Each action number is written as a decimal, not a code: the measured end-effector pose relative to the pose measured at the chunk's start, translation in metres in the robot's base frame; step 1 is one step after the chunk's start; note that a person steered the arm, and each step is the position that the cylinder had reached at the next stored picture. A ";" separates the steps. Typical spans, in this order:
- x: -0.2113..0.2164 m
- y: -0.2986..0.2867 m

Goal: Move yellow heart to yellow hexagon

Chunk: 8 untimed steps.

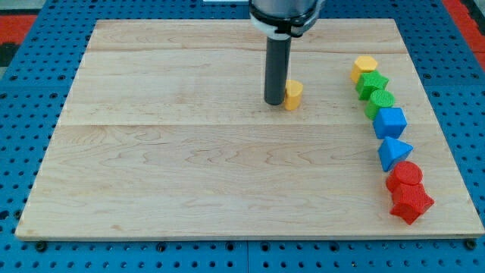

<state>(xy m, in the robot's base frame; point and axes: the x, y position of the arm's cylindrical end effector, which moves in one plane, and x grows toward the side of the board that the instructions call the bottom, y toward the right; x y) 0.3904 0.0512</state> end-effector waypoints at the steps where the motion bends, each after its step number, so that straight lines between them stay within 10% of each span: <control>1: -0.002 0.014; 5: 0.014 0.076; 8: -0.087 0.096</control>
